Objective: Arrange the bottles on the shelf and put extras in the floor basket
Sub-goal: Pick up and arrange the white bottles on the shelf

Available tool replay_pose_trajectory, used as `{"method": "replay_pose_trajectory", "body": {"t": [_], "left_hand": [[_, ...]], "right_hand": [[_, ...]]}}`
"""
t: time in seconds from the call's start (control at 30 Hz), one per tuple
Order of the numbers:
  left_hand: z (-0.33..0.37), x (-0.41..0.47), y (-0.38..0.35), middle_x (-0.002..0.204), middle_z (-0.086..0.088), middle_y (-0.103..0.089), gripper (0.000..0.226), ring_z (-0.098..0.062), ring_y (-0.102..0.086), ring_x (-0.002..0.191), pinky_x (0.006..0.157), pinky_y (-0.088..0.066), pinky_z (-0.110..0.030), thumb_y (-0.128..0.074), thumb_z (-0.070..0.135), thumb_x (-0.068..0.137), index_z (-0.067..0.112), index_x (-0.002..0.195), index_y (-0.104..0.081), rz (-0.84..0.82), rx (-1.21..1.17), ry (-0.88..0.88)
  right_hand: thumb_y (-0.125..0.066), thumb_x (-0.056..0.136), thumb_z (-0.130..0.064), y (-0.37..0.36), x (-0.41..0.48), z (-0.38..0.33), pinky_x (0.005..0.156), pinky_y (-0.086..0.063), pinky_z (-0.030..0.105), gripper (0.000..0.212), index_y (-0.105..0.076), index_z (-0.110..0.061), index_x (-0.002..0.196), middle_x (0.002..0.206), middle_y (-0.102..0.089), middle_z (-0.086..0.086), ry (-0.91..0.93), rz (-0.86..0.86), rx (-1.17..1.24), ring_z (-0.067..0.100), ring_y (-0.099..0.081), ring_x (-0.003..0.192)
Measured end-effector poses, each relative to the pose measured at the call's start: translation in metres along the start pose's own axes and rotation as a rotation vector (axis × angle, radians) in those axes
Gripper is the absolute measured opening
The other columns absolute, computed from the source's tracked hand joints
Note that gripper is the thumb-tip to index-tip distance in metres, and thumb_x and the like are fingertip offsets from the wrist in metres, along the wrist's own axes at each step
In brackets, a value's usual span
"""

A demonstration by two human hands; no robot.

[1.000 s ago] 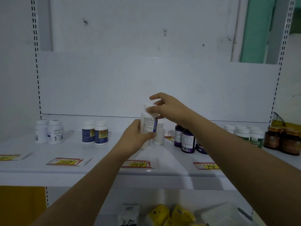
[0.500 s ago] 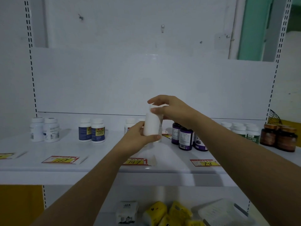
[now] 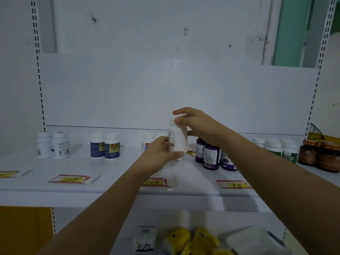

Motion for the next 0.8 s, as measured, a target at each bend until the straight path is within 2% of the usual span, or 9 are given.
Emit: {"method": "replay_pose_trajectory", "body": {"t": [0.1, 0.2, 0.27, 0.37, 0.43, 0.57, 0.67, 0.73, 0.8], "left_hand": [[0.003, 0.000, 0.001, 0.103, 0.007, -0.054, 0.049, -0.002, -0.055, 0.083, 0.056, -0.046, -0.006, -0.075, 0.018, 0.078, 0.016, 0.116, -0.044, 0.141, 0.062, -0.039], [0.006, 0.000, -0.002, 0.103, 0.006, -0.051, 0.051, -0.008, -0.052, 0.092, 0.056, -0.047, -0.011, -0.077, 0.024, 0.075, 0.018, 0.110, -0.041, 0.183, 0.120, -0.035], [0.006, 0.001, -0.005, 0.105, 0.007, -0.051, 0.052, -0.010, -0.052, 0.095, 0.067, -0.048, -0.015, -0.076, 0.029, 0.076, 0.021, 0.114, -0.042, 0.118, 0.103, -0.001], [0.002, 0.002, -0.004, 0.119, 0.002, -0.059, 0.046, -0.017, -0.053, 0.107, 0.100, -0.042, -0.035, -0.070, 0.027, 0.082, 0.022, 0.123, -0.051, -0.010, 0.026, 0.076], [-0.001, 0.001, -0.002, 0.124, 0.000, -0.060, 0.045, -0.017, -0.054, 0.110, 0.105, -0.038, -0.039, -0.068, 0.024, 0.084, 0.019, 0.126, -0.054, -0.033, 0.015, 0.095], [-0.002, 0.003, 0.000, 0.106, 0.005, -0.060, 0.044, -0.010, -0.058, 0.092, 0.078, -0.043, -0.020, -0.074, 0.028, 0.078, 0.018, 0.115, -0.051, 0.093, 0.069, 0.039], [-0.001, 0.003, 0.001, 0.094, 0.008, -0.054, 0.045, -0.006, -0.053, 0.080, 0.061, -0.039, -0.011, -0.076, 0.034, 0.075, 0.021, 0.105, -0.045, 0.206, 0.172, 0.013], [-0.001, 0.003, 0.000, 0.097, 0.009, -0.052, 0.048, -0.007, -0.053, 0.084, 0.063, -0.041, -0.013, -0.074, 0.037, 0.076, 0.022, 0.109, -0.043, 0.188, 0.200, 0.018], [-0.003, 0.001, 0.000, 0.113, 0.006, -0.055, 0.052, -0.011, -0.055, 0.098, 0.079, -0.046, -0.022, -0.071, 0.035, 0.080, 0.021, 0.123, -0.044, 0.102, 0.155, 0.031]], "right_hand": [[-0.064, 0.085, -0.047, -0.002, 0.002, 0.004, 0.095, -0.050, 0.036, 0.049, -0.051, -0.025, 0.127, 0.123, -0.054, -0.002, -0.006, 0.050, -0.107, 0.017, -0.058, 0.107], [-0.072, 0.078, -0.046, 0.002, 0.004, 0.003, 0.089, -0.051, 0.034, 0.046, -0.057, -0.025, 0.116, 0.120, -0.057, 0.001, 0.016, 0.125, -0.157, 0.018, -0.059, 0.104], [-0.074, 0.078, -0.037, 0.004, 0.005, 0.001, 0.092, -0.053, 0.039, 0.039, -0.058, -0.025, 0.112, 0.118, -0.059, 0.003, 0.013, 0.080, -0.061, 0.019, -0.062, 0.103], [-0.070, 0.084, -0.024, 0.003, 0.005, -0.003, 0.096, -0.051, 0.041, 0.034, -0.057, -0.026, 0.116, 0.119, -0.062, 0.004, 0.023, -0.024, -0.017, 0.019, -0.063, 0.105], [-0.065, 0.088, -0.020, 0.000, 0.004, -0.003, 0.098, -0.050, 0.040, 0.036, -0.055, -0.026, 0.122, 0.125, -0.060, 0.004, 0.036, -0.063, -0.029, 0.018, -0.060, 0.109], [-0.060, 0.087, -0.048, -0.008, 0.002, 0.003, 0.102, -0.045, 0.039, 0.058, -0.042, -0.028, 0.139, 0.141, -0.045, 0.000, 0.012, -0.036, -0.149, 0.018, -0.050, 0.122], [-0.058, 0.084, -0.057, -0.009, 0.005, 0.006, 0.087, -0.051, 0.031, 0.062, -0.046, -0.021, 0.133, 0.124, -0.055, 0.000, -0.011, 0.017, -0.246, 0.017, -0.058, 0.105], [-0.061, 0.085, -0.050, -0.005, 0.006, 0.006, 0.084, -0.053, 0.030, 0.057, -0.048, -0.020, 0.132, 0.117, -0.055, 0.002, -0.020, 0.042, -0.210, 0.018, -0.061, 0.098], [-0.062, 0.088, -0.042, -0.003, 0.006, 0.006, 0.088, -0.054, 0.032, 0.050, -0.049, -0.020, 0.131, 0.120, -0.056, 0.006, -0.006, 0.035, -0.181, 0.019, -0.063, 0.097]]}}
Point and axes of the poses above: each hand's wrist, its own x-axis towards the middle knuckle, its own y-axis out of the back of the hand, z = x × y, the point moved 5 cm from there along x, towards the middle knuckle
